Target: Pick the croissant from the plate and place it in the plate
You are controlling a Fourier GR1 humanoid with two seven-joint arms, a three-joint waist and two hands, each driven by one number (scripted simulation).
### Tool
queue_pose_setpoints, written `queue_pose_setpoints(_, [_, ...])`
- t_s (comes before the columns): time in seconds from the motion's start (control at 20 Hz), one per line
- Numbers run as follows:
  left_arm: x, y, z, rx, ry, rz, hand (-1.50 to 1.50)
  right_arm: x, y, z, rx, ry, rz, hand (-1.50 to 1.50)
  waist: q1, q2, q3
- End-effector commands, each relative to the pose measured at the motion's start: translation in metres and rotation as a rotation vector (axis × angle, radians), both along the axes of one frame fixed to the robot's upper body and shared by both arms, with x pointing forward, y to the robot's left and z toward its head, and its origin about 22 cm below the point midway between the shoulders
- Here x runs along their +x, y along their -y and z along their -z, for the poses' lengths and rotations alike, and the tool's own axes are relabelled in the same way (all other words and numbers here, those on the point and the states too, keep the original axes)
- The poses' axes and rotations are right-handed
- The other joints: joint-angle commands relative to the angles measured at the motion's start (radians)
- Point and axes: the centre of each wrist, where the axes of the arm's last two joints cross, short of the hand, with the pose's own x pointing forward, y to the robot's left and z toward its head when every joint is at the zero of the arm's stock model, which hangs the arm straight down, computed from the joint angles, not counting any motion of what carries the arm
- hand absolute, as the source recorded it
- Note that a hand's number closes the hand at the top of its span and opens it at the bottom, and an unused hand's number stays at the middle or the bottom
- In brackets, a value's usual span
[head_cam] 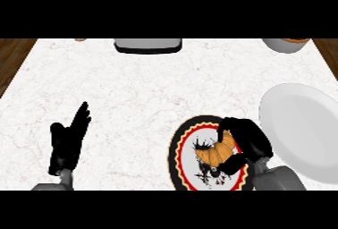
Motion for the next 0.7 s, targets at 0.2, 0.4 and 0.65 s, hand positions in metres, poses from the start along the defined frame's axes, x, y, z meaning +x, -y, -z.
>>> queue_pose_setpoints(0.2, [0.004, -0.006, -0.002, 0.003, 0.001, 0.009, 0.0, -0.007, 0.046, -0.048, -0.057, 0.305, 0.181, 1.5, -0.008, -0.001, 0.0])
queue_pose_setpoints(0.4, [0.007, 0.004, 0.001, -0.009, -0.013, -0.019, 0.0, -0.024, 0.04, -0.087, 0.064, 0.498, 0.278, 1.5, -0.024, -0.005, 0.0])
queue_pose_setpoints(0.65, [-0.003, 0.005, 0.012, 0.022, -0.016, 0.009, 0.0, -0.032, 0.057, -0.12, 0.037, 0.607, 0.449, 1.5, -0.007, -0.002, 0.0])
